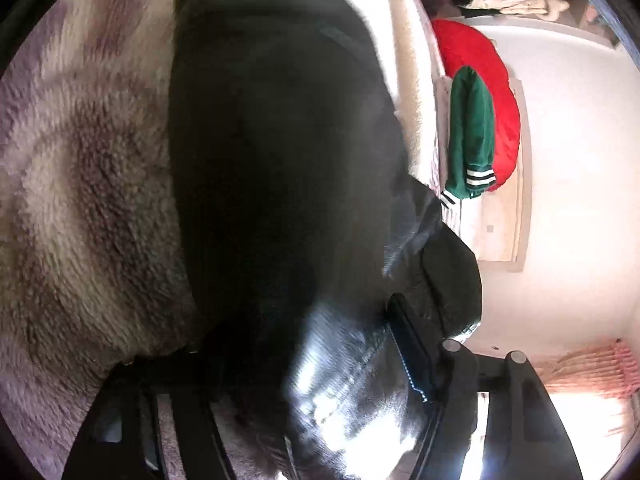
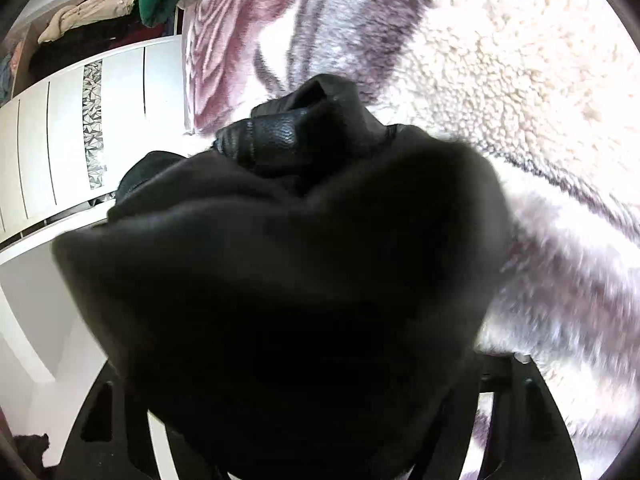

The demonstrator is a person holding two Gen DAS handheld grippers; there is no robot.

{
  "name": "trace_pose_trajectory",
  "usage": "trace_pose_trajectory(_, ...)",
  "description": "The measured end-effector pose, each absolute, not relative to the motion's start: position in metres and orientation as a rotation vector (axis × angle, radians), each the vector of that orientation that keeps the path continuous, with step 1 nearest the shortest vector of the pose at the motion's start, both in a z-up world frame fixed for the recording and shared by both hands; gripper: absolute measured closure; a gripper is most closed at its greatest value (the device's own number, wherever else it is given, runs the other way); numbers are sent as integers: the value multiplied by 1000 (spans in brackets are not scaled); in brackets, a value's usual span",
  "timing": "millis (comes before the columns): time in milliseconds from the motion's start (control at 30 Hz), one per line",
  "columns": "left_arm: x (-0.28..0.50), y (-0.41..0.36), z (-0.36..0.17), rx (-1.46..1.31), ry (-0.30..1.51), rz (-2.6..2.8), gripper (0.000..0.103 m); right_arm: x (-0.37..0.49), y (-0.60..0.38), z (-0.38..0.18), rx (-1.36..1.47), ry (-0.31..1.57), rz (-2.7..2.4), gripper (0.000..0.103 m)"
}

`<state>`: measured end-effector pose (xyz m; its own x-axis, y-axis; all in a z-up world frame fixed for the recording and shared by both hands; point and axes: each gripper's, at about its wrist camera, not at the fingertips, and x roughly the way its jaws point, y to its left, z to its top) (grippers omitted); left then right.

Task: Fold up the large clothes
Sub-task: 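Carry the folded jacket with both tools and lay it on the green garment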

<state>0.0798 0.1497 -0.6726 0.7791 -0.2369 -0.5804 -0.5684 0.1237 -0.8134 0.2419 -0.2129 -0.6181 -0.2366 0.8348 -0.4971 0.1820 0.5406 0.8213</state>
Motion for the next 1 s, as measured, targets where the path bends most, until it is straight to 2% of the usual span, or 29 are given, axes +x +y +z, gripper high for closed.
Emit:
trace_pose_trajectory(33,82,148,-665,-1434,693,282,60,241,-211,-614,874,1732,775,31)
trace_pose_trajectory(67,82,148,-661,-1426,688,282,66,241,-209,-609,878,1732,769,32)
trace_pose_trajectory(167,85,154,-640,-1404,676,296,72,244,-201,-592,887,1721,795,35)
trace_pose_trajectory(333,104,163,-588,-1352,675,312,74,252,-186,-560,935,1686,841,37)
trace_pose_trajectory(667,181,207,-468,-1226,602,231,74,318,-136,-442,998,1541,912,37)
trace_pose_trajectory(833,273,255,-433,-1209,545,160,74,401,-103,-388,995,1437,904,37)
trace_pose_trajectory(1000,377,294,-425,-1187,492,92,74,520,-68,-347,961,1339,895,38)
